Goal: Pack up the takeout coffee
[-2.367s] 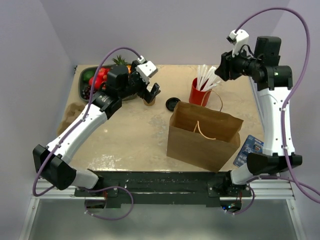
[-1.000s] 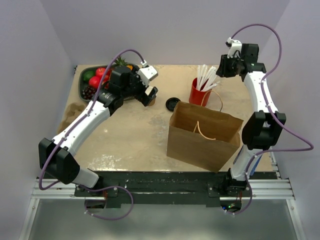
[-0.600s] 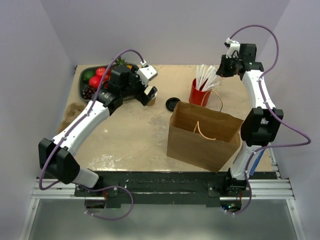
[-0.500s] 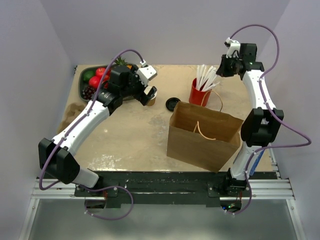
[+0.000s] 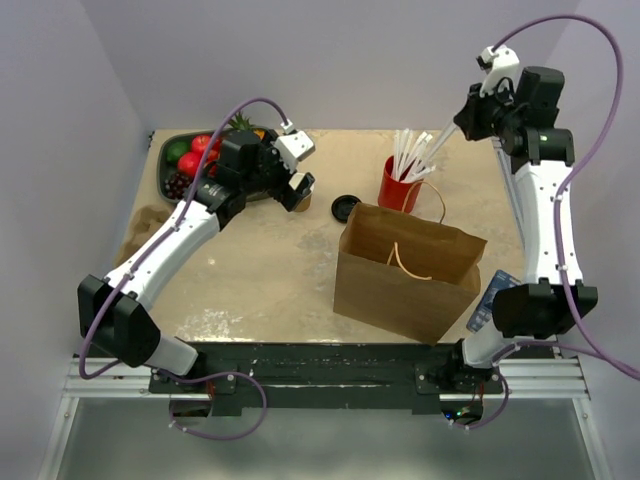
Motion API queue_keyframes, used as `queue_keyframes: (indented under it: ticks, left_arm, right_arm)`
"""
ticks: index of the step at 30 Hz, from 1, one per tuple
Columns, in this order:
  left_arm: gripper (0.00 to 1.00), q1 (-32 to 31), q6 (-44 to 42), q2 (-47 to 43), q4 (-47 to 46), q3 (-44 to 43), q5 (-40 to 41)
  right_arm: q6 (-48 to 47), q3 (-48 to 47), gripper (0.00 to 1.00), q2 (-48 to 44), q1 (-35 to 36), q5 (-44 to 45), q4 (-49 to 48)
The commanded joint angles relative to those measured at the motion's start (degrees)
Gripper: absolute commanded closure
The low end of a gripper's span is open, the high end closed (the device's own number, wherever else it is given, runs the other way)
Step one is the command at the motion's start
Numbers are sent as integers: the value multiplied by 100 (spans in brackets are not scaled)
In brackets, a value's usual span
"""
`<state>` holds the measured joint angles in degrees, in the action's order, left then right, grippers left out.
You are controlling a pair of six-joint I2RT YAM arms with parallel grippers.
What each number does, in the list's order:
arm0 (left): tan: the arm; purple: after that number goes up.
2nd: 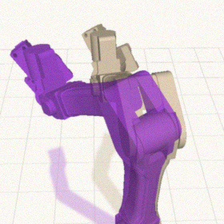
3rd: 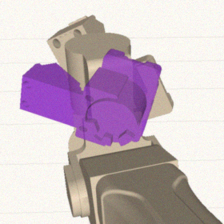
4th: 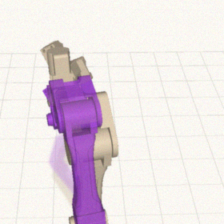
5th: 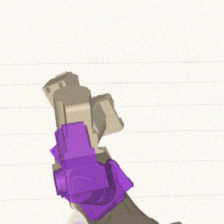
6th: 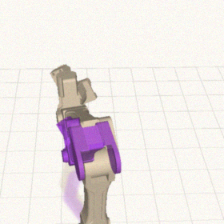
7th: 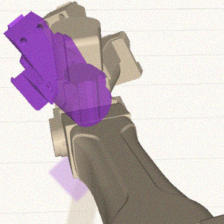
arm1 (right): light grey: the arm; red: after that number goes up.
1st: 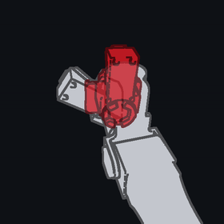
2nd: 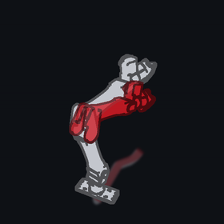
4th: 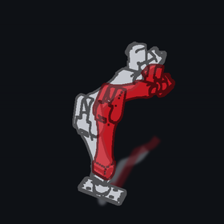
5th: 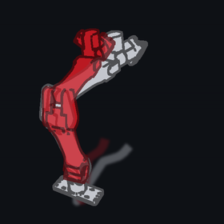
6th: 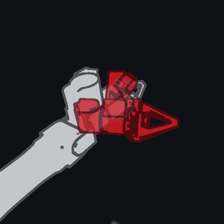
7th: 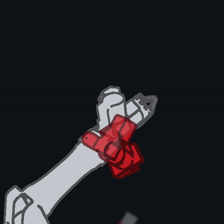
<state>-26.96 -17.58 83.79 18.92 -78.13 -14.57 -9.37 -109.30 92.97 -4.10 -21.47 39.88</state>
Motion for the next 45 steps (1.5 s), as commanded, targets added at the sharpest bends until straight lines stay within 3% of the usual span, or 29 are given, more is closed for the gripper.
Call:
queue_keyframes:
  ticks: [1, 20, 21, 25, 27, 39, 45]
  left_arm:
    - [0, 59, 79, 94, -266, -203, -292]
    - [0, 59, 89, 23, 60, -273, -196]
    - [0, 59, 71, 23, 68, -264, -178]
    - [0, 59, 18, -3, 77, -221, -152]
    - [0, 59, 18, -12, 68, -194, -152]
    - [0, 59, 53, 111, 16, -185, -222]
    - [0, 68, 71, 120, 16, -203, -248]
  right_arm:
    - [-57, 153, 100, -95, -12, 82, -208]
    - [330, -250, 100, 1030, 6, -164, -709]
    - [356, -250, 98, 1048, -3, -199, -692]
    - [453, -250, 68, 987, 6, -139, -666]
    - [436, -198, 64, 873, -3, -50, -648]
    - [400, 374, 62, 477, -267, 284, -367]
    - [436, 497, 61, 503, -425, -22, -279]
